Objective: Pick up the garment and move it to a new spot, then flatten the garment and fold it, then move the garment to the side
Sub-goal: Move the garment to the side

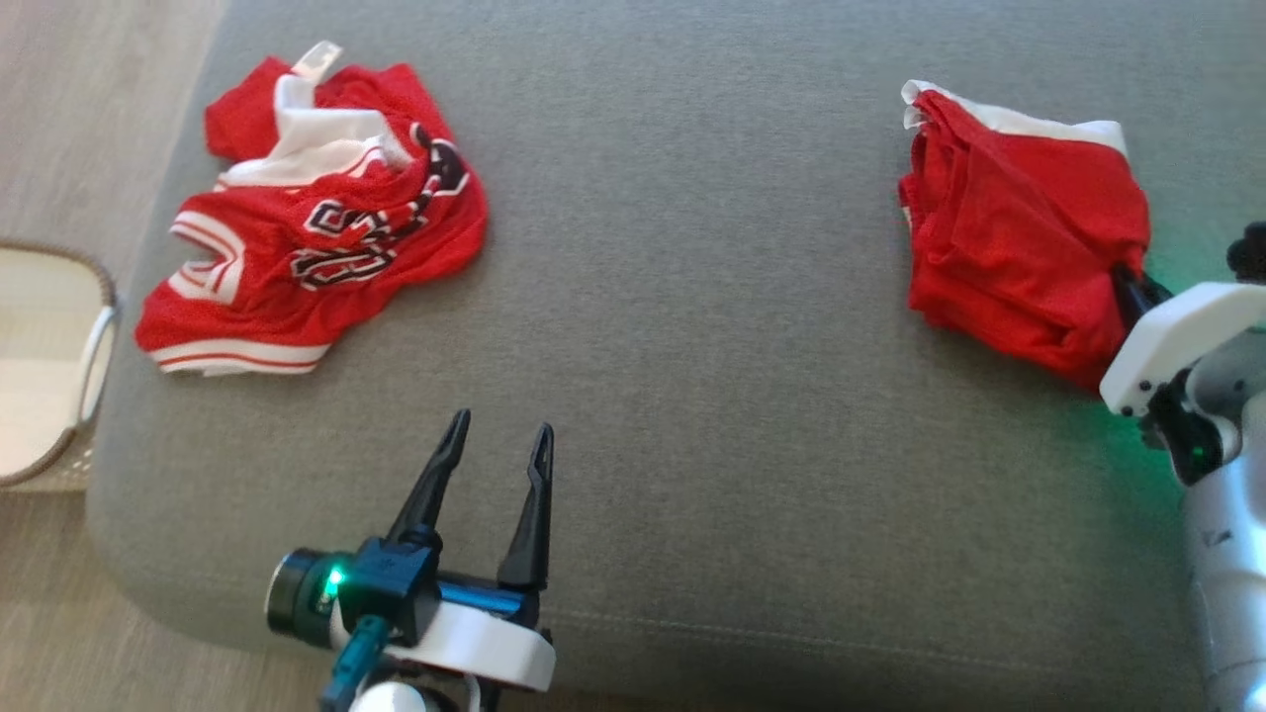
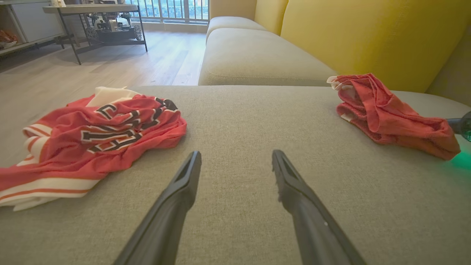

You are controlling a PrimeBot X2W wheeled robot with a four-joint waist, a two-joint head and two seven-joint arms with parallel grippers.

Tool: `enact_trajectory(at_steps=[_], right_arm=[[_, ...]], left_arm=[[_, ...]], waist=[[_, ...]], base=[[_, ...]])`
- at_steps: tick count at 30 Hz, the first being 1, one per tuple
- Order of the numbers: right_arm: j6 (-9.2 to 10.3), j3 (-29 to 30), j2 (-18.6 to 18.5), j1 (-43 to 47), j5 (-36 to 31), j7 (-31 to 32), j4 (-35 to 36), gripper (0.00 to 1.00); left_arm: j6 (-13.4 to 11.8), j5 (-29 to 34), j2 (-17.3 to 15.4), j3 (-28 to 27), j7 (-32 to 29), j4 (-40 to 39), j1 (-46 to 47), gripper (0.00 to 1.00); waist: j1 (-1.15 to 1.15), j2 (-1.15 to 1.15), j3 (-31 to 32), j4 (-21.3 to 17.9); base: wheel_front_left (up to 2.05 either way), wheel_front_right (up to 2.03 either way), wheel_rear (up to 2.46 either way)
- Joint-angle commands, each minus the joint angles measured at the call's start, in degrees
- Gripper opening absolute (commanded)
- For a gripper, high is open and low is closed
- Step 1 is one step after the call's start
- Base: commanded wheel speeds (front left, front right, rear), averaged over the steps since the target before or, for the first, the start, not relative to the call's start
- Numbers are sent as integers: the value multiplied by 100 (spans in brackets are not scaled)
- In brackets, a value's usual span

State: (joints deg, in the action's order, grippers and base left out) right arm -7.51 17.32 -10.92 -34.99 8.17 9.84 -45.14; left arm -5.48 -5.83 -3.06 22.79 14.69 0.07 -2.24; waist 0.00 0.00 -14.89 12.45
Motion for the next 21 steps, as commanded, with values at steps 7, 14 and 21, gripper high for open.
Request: enact_trajectory(at_steps=[7,14,21], right_arm=[[2,-320,-364,358,-11,-304,788,0],[2,-419,-639,345,-96,-342,1291,0],[2,-418,-875,113,-636,-653,1406,0]], left_arm=[[116,172,12,-308,30,-237,274,100],[205,289,-40,-377,30,-275,414,100],[302,426,-194,-403,30,-309,566,100]], waist=[[0,0,-65,-758],[0,0,-224,-1317],[0,0,-380,-1738]], base=[[0,0,0],[0,0,0],[0,0,0]])
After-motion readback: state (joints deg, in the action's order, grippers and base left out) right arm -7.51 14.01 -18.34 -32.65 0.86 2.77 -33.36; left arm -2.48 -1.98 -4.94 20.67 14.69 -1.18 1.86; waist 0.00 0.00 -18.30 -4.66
